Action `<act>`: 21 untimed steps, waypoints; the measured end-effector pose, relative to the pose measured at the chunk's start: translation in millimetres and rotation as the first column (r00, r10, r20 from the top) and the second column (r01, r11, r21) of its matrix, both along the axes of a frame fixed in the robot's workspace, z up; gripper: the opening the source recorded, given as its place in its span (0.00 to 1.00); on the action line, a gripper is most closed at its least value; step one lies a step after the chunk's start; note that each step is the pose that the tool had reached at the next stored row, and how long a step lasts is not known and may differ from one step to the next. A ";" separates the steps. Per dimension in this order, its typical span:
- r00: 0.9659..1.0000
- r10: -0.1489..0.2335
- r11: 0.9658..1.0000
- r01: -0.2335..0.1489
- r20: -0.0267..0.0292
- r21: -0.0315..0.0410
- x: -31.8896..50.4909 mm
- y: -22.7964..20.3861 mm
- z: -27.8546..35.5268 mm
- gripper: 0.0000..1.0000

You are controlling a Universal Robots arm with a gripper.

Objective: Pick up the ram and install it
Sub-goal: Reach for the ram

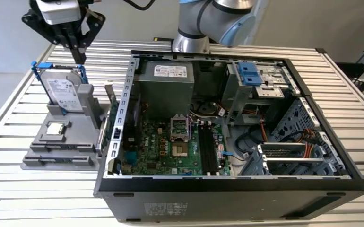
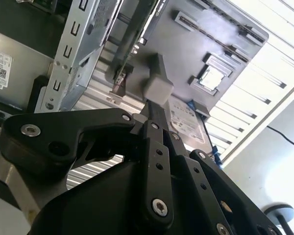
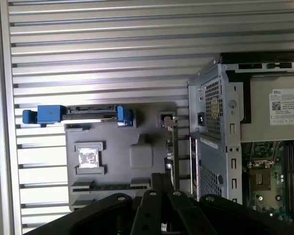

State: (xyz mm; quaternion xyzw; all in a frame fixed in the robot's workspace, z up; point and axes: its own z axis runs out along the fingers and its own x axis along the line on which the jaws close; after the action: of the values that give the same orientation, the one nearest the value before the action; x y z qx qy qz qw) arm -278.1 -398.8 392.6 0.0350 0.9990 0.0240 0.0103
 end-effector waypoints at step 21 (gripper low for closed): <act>1.000 0.004 1.000 -0.004 0.000 0.000 -44.9 0.0 0.0 0.00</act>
State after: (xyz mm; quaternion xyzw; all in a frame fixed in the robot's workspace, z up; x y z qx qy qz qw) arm -323.0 -398.8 392.6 0.0332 0.9991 0.0240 0.0103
